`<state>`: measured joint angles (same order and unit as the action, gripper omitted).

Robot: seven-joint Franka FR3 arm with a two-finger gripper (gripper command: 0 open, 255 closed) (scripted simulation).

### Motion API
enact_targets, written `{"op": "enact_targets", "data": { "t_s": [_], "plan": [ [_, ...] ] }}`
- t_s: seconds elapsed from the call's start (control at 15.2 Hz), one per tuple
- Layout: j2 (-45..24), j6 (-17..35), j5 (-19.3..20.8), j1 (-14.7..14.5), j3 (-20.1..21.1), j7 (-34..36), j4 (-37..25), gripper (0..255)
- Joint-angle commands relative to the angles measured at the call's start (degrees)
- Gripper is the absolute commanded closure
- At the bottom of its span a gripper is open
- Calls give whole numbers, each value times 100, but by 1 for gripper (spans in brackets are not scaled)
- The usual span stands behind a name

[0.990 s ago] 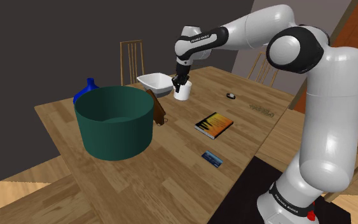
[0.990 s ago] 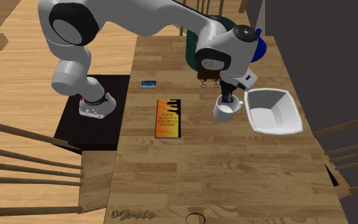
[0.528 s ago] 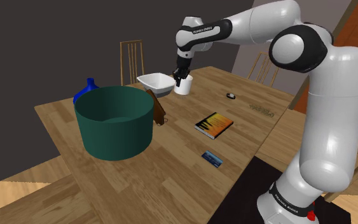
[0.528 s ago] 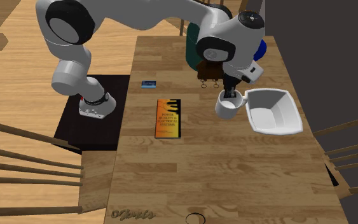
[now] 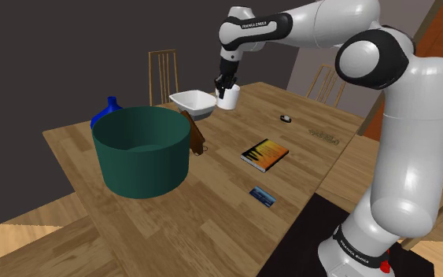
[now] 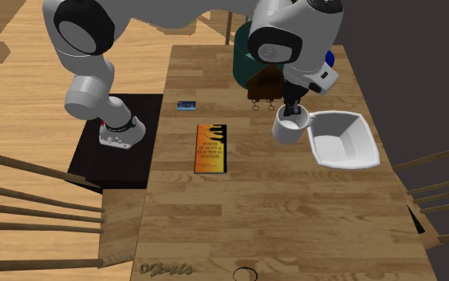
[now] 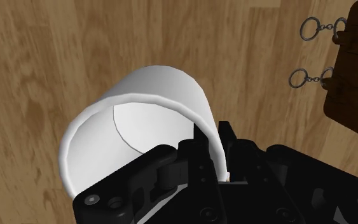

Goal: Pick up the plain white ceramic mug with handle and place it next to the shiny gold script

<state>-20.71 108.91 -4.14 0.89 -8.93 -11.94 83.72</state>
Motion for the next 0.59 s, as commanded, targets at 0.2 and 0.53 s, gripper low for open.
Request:
{"op": "enact_targets", "data": {
  "t_s": [0.2,0.53],
  "plan": [
    [5,-380,5,16,-7,4,-377,255],
    [477,-235,-1,263,-150,-416,249,255]
  ]
}}
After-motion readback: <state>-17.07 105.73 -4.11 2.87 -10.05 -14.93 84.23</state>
